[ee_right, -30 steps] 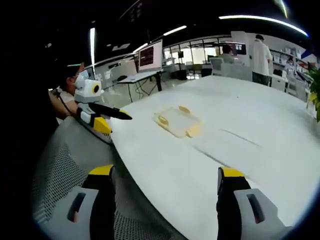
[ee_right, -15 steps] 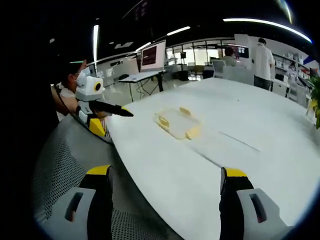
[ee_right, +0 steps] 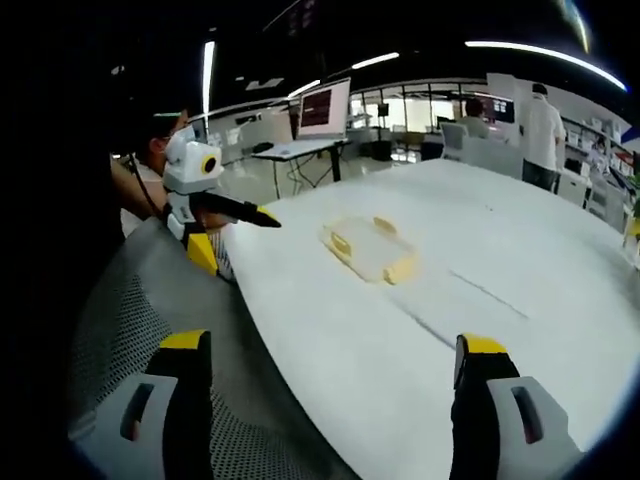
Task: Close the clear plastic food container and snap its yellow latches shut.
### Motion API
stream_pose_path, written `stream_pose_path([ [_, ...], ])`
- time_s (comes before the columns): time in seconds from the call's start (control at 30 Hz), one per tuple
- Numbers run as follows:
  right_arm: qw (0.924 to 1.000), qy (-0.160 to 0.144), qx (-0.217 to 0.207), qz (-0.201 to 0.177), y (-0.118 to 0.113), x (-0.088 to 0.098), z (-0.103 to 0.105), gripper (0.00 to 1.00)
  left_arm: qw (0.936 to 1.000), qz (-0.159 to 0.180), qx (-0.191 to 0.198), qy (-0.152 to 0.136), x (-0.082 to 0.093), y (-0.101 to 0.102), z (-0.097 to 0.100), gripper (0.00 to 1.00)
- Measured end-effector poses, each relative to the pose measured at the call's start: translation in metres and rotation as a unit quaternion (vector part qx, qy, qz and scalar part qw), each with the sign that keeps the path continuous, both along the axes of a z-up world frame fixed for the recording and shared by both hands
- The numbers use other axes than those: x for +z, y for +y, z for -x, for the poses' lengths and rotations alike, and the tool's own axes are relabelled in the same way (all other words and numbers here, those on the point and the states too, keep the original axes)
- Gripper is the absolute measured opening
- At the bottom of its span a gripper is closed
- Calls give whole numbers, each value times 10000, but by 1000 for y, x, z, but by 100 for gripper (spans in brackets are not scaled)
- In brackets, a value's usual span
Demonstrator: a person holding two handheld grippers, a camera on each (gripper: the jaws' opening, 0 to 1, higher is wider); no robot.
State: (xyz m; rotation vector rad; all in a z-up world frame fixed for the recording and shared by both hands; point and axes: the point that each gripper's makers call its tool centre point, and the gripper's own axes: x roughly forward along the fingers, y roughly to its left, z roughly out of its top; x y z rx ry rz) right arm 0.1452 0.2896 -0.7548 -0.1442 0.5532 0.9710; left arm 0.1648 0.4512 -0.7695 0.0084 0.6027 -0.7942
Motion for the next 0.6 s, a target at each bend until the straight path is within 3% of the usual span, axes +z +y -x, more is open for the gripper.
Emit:
stream_pose_path([
  [0.07,9999,-42,64,104,1,-2,0,100,9997,-36,-104,-230,5,-2,-2,97],
  [0.23,9992,-123,250,269,5,-1,1,100,9998,32,-209,-51,0,-4,-2,96],
  [0.37,9989,-126,307,321,8,-3,2,97,9997,141,-193,-58,3,-4,-7,91],
  [0.6,9990,-128,232,367,8,3,-5,92,9996,24,-286,-76,1,-5,-5,92],
])
